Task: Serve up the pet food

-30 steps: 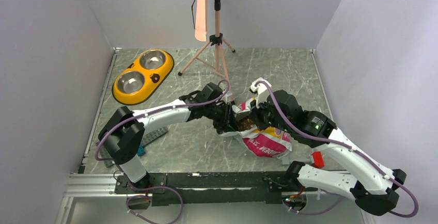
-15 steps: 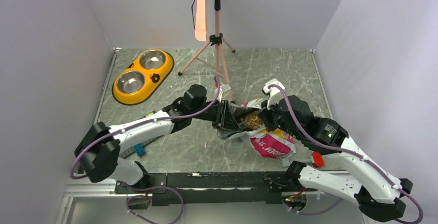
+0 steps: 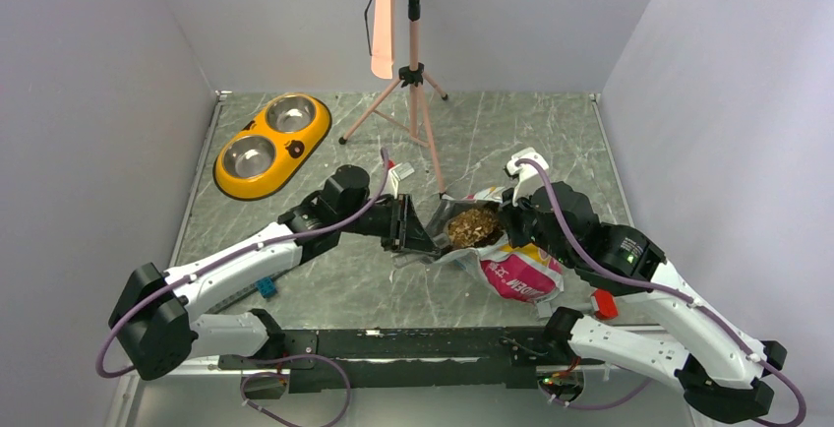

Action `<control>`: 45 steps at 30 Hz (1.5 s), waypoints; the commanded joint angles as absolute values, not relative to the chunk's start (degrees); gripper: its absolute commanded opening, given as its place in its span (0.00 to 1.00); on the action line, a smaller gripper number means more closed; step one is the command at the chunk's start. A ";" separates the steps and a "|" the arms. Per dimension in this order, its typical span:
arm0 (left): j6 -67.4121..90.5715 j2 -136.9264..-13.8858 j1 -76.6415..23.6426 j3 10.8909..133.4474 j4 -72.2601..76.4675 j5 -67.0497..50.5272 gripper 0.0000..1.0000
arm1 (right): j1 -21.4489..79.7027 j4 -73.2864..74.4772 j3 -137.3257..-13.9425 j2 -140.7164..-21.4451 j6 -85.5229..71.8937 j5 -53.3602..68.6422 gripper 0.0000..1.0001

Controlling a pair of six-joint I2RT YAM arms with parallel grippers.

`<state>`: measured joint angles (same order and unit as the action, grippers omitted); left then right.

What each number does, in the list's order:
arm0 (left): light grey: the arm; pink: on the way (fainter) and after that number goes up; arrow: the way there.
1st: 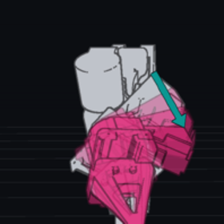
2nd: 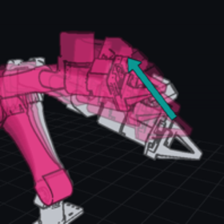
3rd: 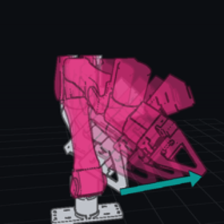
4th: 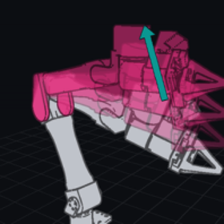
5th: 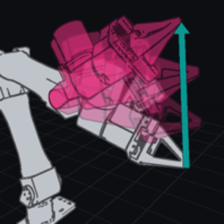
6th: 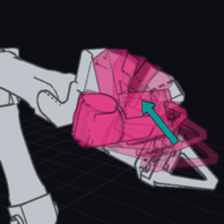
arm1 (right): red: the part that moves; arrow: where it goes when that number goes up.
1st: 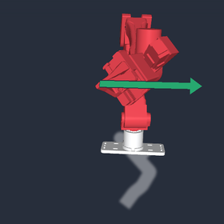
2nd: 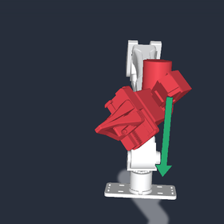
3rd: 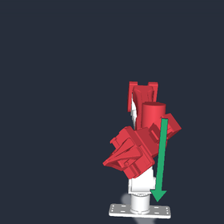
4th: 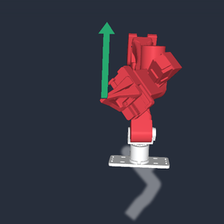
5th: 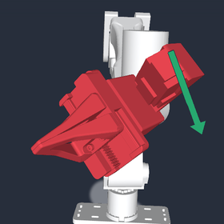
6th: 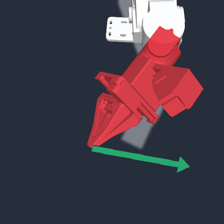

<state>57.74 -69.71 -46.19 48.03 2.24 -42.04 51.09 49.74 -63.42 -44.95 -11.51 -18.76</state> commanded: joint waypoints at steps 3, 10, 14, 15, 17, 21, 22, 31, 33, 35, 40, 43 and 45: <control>65.50 -69.92 -44.06 51.18 -11.17 -37.73 0.00 | 51.36 48.29 -67.59 -45.17 -12.39 -21.13 0.00; 63.59 -67.89 -46.70 57.42 -16.03 -33.88 0.00 | 51.33 48.64 -67.83 -44.19 -13.00 -21.62 0.00; 67.58 -67.74 -44.84 47.25 -2.23 -38.84 0.00 | 51.38 48.31 -67.74 -44.14 -12.88 -21.45 0.00; 68.36 -66.76 -45.28 46.82 -0.66 -38.27 0.00 | 51.41 48.72 -68.25 -44.34 -12.98 -21.45 0.00; 64.76 -64.77 -45.83 49.66 -6.62 -35.91 0.00 | 51.33 49.18 -68.78 -44.35 -13.24 -21.57 0.00; 62.72 -64.80 -43.69 48.25 -10.24 -36.00 0.00 | 51.36 48.27 -67.60 -43.84 -13.87 -21.26 0.00; 64.13 -65.01 -43.20 46.05 -7.19 -38.15 0.00 | 51.35 48.06 -67.45 -44.04 -13.89 -21.00 0.00; 65.88 -63.19 -43.33 45.30 4.16 -44.04 0.00 | 51.36 47.97 -67.73 -45.15 -13.54 -20.50 0.00; 67.99 -62.79 -43.33 43.98 8.02 -45.44 0.00 | 51.36 48.28 -67.72 -45.04 -13.45 -20.12 0.00; 69.50 -62.10 -43.19 43.16 10.47 -46.29 0.00 | 51.39 48.49 -67.76 -44.72 -13.41 -19.54 0.00; 71.34 -62.95 -42.54 41.51 14.71 -46.65 0.00 | 51.39 49.68 -67.63 -44.91 -13.00 -17.97 0.00; 74.88 -65.88 -41.67 41.34 20.44 -49.87 0.00 | 51.41 48.72 -67.73 -44.86 -13.18 -17.53 0.00; 77.45 -64.11 -41.59 39.26 23.09 -49.78 0.00 | 51.33 49.00 -68.64 -45.59 -13.31 -17.17 0.00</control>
